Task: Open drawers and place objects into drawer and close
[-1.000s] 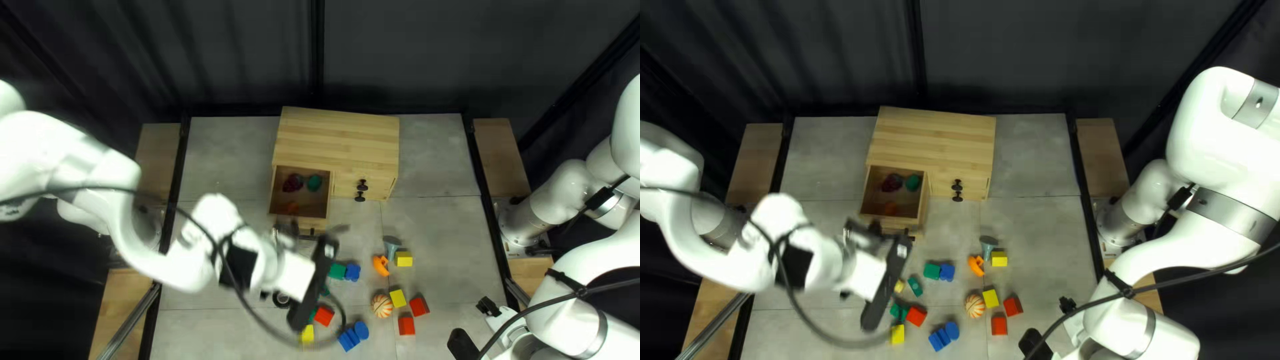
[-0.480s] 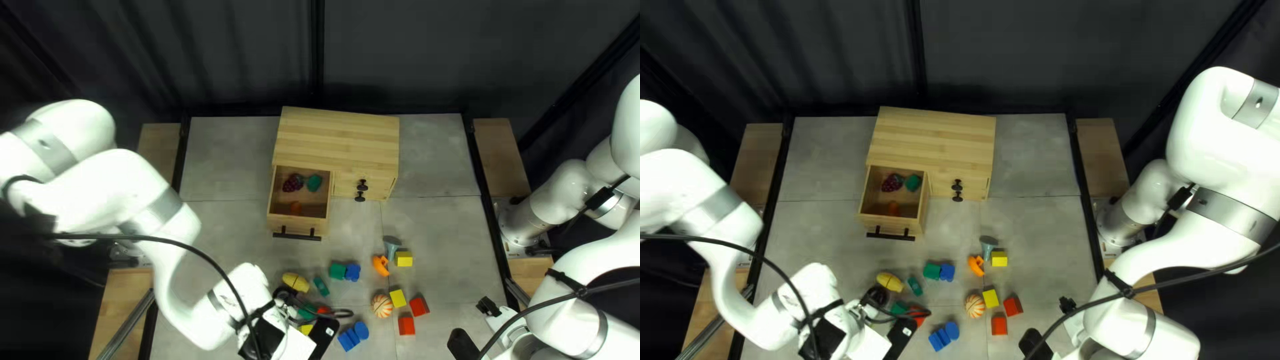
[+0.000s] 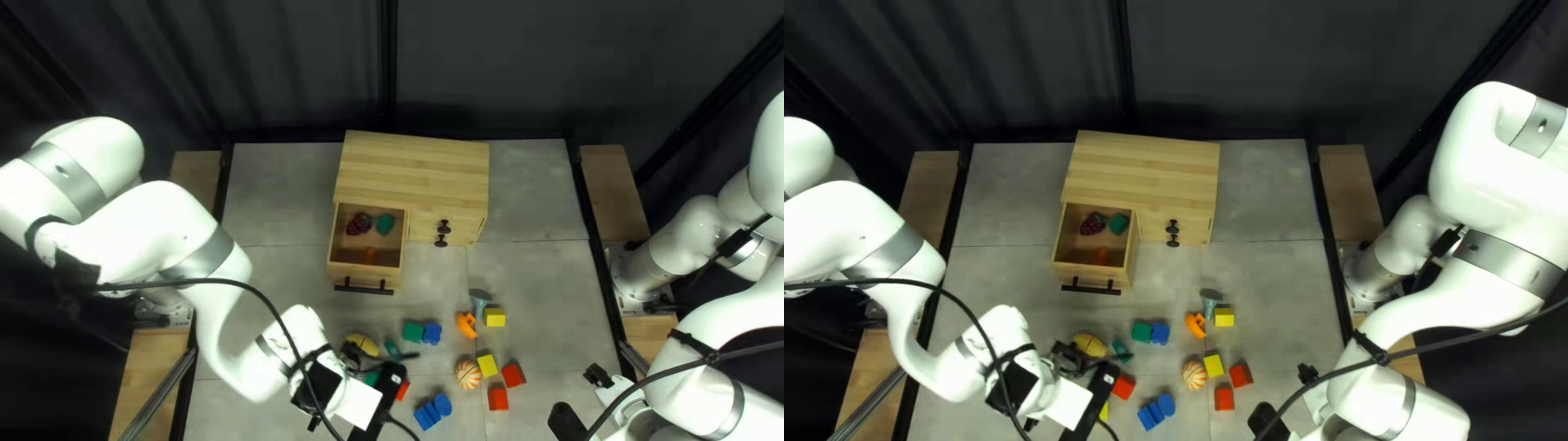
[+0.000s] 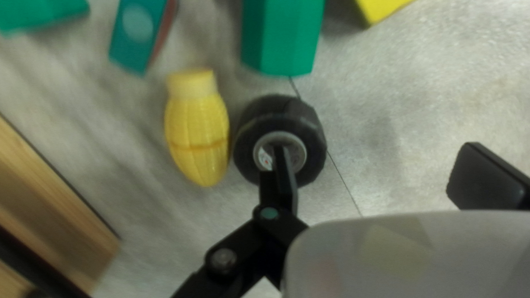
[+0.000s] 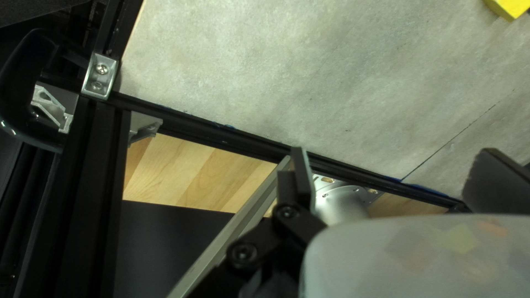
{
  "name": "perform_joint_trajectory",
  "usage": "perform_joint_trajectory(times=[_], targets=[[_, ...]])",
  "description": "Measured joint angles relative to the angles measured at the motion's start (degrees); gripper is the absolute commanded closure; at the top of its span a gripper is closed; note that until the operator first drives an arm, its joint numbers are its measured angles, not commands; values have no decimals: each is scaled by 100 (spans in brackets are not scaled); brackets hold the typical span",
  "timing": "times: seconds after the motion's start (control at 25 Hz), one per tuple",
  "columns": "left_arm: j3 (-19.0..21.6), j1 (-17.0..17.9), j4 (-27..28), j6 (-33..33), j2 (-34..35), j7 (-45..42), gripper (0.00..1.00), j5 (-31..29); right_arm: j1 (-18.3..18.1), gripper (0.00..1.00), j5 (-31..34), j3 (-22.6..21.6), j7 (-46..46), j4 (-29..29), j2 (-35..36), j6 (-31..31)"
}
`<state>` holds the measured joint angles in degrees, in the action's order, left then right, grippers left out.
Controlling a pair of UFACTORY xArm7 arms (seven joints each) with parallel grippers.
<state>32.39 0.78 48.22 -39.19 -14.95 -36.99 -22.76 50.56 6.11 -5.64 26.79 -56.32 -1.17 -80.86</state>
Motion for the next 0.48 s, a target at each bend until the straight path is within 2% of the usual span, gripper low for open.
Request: perform_joint_trajectory(times=[0.24,0.48], targets=[[-292,287,-58,59,135,-1611,0,-471,0,0,0,0,0,0,0,0],[-453,361,-191,23,340,-2655,0,-606,0,0,0,0,0,0,0,0]])
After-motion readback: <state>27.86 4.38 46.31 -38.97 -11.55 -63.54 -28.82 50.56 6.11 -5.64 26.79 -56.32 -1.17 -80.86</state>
